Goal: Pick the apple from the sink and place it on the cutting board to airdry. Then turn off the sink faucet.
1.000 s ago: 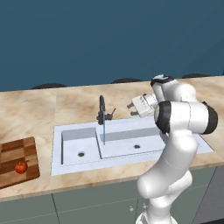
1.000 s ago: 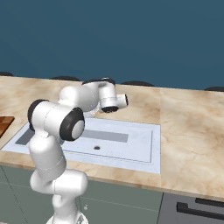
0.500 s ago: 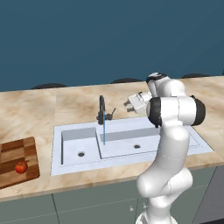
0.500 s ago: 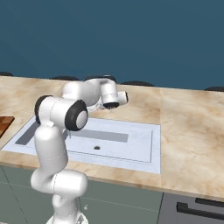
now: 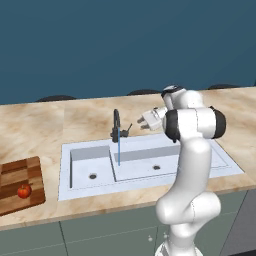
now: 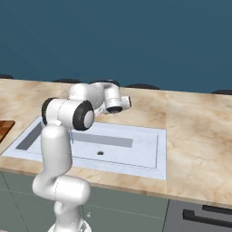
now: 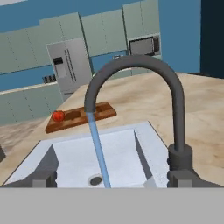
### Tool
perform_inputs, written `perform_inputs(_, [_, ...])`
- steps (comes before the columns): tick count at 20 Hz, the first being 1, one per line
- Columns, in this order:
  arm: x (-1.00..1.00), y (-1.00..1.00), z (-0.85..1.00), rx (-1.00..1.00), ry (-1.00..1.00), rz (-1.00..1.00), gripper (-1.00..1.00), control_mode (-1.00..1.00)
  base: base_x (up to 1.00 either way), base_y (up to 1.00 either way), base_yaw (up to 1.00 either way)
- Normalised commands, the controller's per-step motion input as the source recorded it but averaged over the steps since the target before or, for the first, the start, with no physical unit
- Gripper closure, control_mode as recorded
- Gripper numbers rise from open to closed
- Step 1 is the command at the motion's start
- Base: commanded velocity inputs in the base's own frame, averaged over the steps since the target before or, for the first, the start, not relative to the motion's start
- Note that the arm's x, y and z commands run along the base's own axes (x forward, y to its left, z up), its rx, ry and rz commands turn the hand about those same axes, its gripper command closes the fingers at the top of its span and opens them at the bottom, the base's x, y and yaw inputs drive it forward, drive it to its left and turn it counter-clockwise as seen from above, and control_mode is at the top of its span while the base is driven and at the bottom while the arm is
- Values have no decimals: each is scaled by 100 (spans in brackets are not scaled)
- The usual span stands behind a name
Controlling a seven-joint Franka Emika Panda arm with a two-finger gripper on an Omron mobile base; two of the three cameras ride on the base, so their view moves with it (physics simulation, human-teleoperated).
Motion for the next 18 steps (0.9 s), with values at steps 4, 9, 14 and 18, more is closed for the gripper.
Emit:
perform_inputs(4, [18,11,-21,0,0,0,-100,-100,0,0,0])
perform_inputs(9, [22,7,-11,0,0,0,-100,-100,0,0,0])
perform_inputs(14, [17,2,-12,0,0,0,-100,-100,0,0,0])
perform_inputs(18, [14,0,-15,0,0,0,-100,-100,0,0,0])
